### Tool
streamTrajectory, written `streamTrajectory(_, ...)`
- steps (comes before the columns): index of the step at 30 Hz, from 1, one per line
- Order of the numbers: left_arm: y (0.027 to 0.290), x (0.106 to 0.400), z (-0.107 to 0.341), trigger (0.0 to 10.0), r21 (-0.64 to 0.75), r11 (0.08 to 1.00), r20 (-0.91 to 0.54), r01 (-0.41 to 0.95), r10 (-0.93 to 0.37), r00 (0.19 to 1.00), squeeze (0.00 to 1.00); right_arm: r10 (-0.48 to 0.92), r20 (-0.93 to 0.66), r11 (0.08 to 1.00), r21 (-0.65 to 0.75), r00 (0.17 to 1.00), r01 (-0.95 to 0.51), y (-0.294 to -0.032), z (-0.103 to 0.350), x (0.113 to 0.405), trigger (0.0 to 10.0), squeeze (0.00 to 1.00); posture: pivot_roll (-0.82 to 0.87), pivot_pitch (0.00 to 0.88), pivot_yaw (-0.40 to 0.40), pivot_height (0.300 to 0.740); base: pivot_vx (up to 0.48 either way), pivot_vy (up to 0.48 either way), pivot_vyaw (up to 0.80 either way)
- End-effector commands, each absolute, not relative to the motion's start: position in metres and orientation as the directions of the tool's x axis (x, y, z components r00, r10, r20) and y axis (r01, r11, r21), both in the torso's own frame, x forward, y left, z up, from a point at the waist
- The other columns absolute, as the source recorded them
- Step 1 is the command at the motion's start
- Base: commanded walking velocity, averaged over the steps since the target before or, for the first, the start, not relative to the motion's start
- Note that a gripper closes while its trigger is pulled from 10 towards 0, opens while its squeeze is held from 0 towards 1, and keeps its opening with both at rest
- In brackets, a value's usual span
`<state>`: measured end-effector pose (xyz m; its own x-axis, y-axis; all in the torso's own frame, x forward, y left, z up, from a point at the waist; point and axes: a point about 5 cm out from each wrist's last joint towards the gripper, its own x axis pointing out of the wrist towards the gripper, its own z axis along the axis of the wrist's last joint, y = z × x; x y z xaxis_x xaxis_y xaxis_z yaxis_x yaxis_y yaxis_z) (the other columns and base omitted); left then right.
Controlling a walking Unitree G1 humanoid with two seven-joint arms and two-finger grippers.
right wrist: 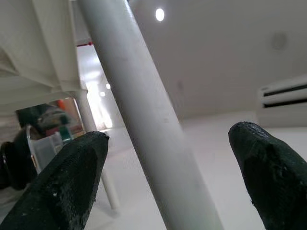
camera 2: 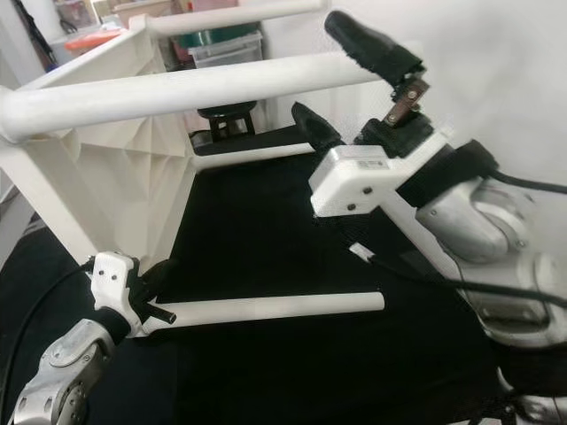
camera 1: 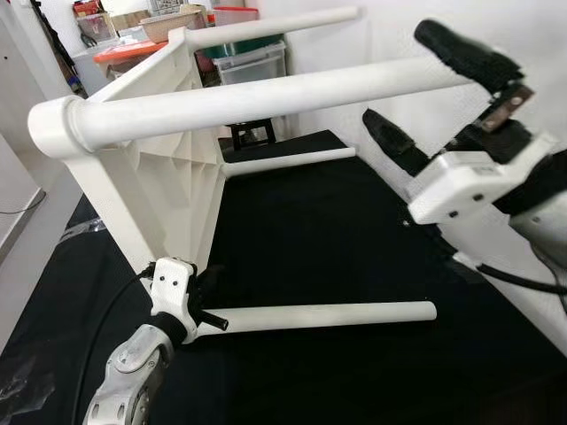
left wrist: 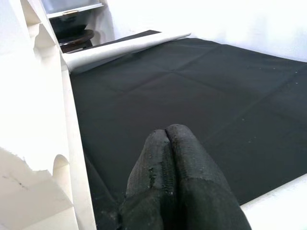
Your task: Building children table
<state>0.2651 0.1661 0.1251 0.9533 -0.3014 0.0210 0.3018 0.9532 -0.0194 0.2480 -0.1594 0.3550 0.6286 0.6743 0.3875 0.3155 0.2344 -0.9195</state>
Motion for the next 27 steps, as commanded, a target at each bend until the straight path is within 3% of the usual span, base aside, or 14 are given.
streamTrajectory(1, 0.171, 0.265, 0.122, 10.0, -0.017, 0.959, 0.006, 0.282, -0.281, 0.960, 0.00, 0.701, 0.357, 0.213, -0.931, 0.617, 0.296, -0.154, 0.352, 0.248, 10.0, 0.00, -0.19, 0.000, 0.086, 0.740, 0.000, 0.000, 0.00)
streamTrajectory(16, 0.165, 0.260, 0.124, 10.0, -0.032, 0.965, 0.033, 0.260, -0.259, 0.965, 0.00, 0.682, 0.210, 0.113, -0.977, 0.700, 0.183, -0.153, 0.367, 0.292, 10.0, 0.00, -0.17, 0.000, 0.046, 0.740, 0.000, 0.000, 0.00)
streamTrajectory(17, 0.166, 0.259, 0.124, 10.0, -0.034, 0.966, 0.034, 0.257, -0.256, 0.966, 0.00, 0.682, 0.204, 0.109, -0.978, 0.703, 0.179, -0.153, 0.367, 0.293, 5.7, 0.00, -0.17, 0.000, 0.046, 0.740, 0.000, 0.000, 0.00)
streamTrajectory(18, 0.166, 0.259, 0.124, 10.0, -0.034, 0.966, 0.034, 0.257, -0.256, 0.966, 0.00, 0.682, 0.204, 0.109, -0.978, 0.703, 0.179, -0.153, 0.367, 0.293, 5.7, 0.00, -0.17, 0.000, 0.046, 0.740, 0.000, 0.000, 0.00)
streamTrajectory(19, 0.166, 0.259, 0.124, 10.0, -0.038, 0.968, 0.036, 0.247, -0.246, 0.969, 0.00, 0.681, 0.193, 0.103, -0.980, 0.706, 0.168, -0.154, 0.367, 0.294, 0.0, 0.00, -0.17, 0.000, 0.045, 0.740, 0.000, 0.000, 0.00)
streamTrajectory(27, 0.173, 0.259, 0.123, 10.0, -0.078, 0.978, 0.034, 0.194, -0.192, 0.981, 0.00, 0.677, 0.168, 0.096, -0.985, 0.717, 0.140, -0.158, 0.368, 0.299, 0.0, 0.00, -0.17, 0.000, 0.044, 0.740, 0.000, 0.000, 0.00)
